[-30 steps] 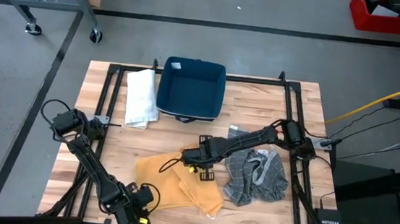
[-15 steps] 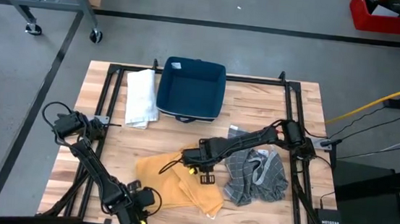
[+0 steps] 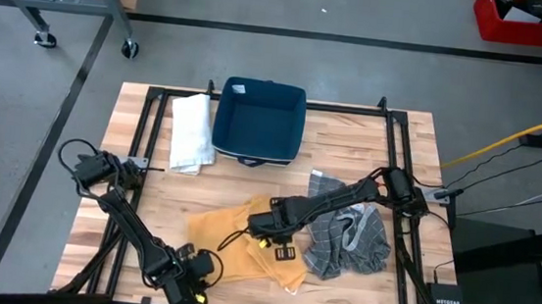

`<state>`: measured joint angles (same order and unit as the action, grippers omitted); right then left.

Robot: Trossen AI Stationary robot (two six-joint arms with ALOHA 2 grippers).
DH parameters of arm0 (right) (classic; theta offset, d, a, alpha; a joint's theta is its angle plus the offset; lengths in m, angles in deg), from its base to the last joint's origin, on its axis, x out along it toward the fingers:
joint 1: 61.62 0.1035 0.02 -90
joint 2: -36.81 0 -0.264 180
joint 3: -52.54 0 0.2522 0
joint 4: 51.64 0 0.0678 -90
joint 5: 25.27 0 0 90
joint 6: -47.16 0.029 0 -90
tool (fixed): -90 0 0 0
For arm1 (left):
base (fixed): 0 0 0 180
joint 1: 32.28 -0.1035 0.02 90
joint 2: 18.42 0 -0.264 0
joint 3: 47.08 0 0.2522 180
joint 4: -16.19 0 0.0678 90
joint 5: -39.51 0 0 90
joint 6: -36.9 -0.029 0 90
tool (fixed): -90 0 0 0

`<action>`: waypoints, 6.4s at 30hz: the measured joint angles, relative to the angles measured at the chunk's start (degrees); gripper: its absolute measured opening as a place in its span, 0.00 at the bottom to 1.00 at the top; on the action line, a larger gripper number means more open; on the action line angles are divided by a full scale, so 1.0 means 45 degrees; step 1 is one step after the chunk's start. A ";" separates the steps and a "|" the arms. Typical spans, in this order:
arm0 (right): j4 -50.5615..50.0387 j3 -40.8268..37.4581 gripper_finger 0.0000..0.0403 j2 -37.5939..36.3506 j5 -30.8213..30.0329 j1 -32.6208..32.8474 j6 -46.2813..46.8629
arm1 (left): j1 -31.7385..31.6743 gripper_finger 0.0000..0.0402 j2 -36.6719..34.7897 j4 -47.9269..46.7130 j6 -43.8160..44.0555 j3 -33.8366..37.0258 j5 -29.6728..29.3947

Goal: Fold towel
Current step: Fold the yellow towel

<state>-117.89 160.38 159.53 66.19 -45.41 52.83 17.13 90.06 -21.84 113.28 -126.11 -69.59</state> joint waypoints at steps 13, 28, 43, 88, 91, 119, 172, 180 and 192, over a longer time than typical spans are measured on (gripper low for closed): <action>0.2982 0.0028 0.18 0.0940 -0.1427 -0.0818 -0.1374 | 0.0014 0.25 0.0036 0.3522 -0.0882 -0.0195 0.0153; 0.7594 -0.0020 0.18 0.1069 -0.0961 -0.2237 -0.5033 | -0.0311 0.17 0.0017 0.5880 -0.2516 -0.0229 -0.1294; 0.2607 0.0019 0.18 -0.2186 0.0212 -0.1823 -0.1831 | -0.0822 0.01 -0.0749 0.0828 -0.0716 -0.0229 -0.7384; 0.1632 -0.0006 0.18 -0.1205 -0.0895 0.0976 0.0666 | -0.2393 0.00 -0.0207 0.0970 0.0142 -0.0224 -0.3138; 0.1784 -0.0005 0.18 -0.1205 -0.0895 0.0976 0.0661 | -0.2453 0.01 0.0000 0.0962 0.0174 -0.0219 -0.3131; 0.1647 -0.0005 0.18 -0.1206 -0.0892 0.0976 0.0333 | -0.2367 0.25 -0.0186 0.2922 -0.4774 -0.0224 -0.2370; 0.7754 -1.1419 0.18 -1.2303 -0.1619 0.2905 0.6776 | -0.2671 0.22 -0.0695 -0.0193 -0.5677 -0.0132 -0.3600; 0.8136 -1.1424 0.18 -1.2298 -0.1614 0.2900 0.6777 | -0.2657 0.22 -0.0692 -0.0462 -0.5750 -0.0132 -0.3801; 0.8131 -1.1424 0.18 -1.2294 -0.1609 0.2895 0.6776 | -0.2671 0.22 -0.0688 -0.0419 -0.4489 -0.0132 -0.2483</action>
<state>-81.30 108.98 104.21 58.95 -32.38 83.32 5.11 86.96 -23.72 93.07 -126.71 -80.76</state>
